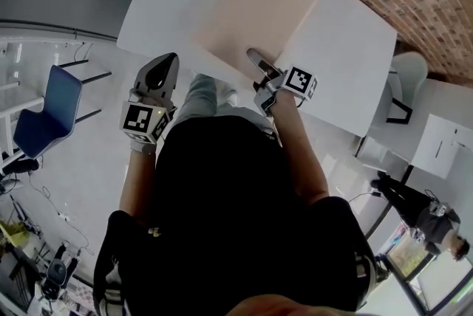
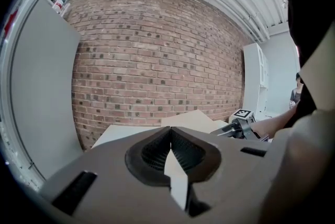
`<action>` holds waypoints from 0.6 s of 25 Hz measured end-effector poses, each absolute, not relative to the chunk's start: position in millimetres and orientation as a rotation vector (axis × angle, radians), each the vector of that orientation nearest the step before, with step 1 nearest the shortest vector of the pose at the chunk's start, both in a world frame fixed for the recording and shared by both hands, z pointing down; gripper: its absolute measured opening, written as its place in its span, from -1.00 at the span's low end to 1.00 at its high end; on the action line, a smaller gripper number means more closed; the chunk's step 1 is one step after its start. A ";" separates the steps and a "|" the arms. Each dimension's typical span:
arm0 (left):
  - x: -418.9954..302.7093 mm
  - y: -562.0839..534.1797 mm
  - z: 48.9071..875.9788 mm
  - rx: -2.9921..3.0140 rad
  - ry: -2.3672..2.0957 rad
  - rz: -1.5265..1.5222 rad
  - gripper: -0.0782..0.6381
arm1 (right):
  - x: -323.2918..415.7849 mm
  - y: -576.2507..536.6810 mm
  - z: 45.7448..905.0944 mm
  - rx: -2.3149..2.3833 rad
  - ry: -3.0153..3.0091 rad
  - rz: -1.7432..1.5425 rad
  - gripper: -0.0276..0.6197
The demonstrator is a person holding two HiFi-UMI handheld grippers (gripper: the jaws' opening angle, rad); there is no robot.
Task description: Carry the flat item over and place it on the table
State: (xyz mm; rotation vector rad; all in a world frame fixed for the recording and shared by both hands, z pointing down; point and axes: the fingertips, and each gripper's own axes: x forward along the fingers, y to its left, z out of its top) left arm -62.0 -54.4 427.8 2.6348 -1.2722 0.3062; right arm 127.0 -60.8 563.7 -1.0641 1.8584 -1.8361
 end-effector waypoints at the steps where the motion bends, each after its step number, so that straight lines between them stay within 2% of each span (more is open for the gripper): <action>1: -63.3 -58.7 428.2 2.635 -1.270 0.310 -0.77 | 125.0 -65.4 567.2 -1.070 1.859 -1.843 -0.03; 15: -85.4 -151.3 438.1 2.635 -1.211 0.333 -0.77 | 105.1 -137.5 620.7 -1.176 1.807 -1.972 -0.04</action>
